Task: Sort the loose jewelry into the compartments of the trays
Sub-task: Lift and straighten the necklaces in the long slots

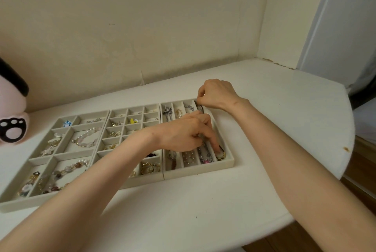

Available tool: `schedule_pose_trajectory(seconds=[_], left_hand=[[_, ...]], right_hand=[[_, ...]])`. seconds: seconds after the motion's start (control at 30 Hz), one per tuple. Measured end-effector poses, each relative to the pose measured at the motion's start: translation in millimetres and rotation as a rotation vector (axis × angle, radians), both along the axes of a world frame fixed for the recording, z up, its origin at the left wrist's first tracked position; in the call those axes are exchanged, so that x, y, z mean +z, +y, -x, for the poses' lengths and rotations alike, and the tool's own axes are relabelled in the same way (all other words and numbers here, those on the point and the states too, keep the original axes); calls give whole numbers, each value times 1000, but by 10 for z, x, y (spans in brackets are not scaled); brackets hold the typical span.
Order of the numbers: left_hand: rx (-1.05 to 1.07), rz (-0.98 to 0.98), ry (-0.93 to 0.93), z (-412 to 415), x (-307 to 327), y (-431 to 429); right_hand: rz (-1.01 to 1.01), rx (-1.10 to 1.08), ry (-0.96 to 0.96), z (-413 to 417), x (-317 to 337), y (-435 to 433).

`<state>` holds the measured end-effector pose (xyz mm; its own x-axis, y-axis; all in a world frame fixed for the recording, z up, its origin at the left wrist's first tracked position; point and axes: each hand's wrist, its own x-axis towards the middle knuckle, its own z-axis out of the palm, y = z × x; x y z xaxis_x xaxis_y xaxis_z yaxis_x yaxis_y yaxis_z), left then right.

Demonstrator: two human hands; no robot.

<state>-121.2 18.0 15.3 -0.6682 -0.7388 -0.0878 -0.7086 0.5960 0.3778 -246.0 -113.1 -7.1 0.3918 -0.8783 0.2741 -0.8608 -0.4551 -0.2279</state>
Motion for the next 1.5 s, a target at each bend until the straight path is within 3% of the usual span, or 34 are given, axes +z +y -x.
schedule_pose_trajectory(seconds=[0.2,0.53,0.93,1.23,1.37,1.5], left_hand=[[107,54,118,-205,84,-120],[56,-31,57,-220,128,-100],[-3,-86,-98,-36,10,-29],[-3,-175,-162,-45,54,-15],[2,-175,-173,-42,57,-11],[0,-176,-171,-34,60,-1]], right_hand=[[-30,-43,67,-75,-62,-43],[-81,-79,-6,-70,-85,-67],[-315,-154,-222,-89,-23,-49],[-29,-170,-6,-83,-24,-48],[-27,-148,82,-126,-34,-20],[-80,-157,16,-119,-55,-32]])
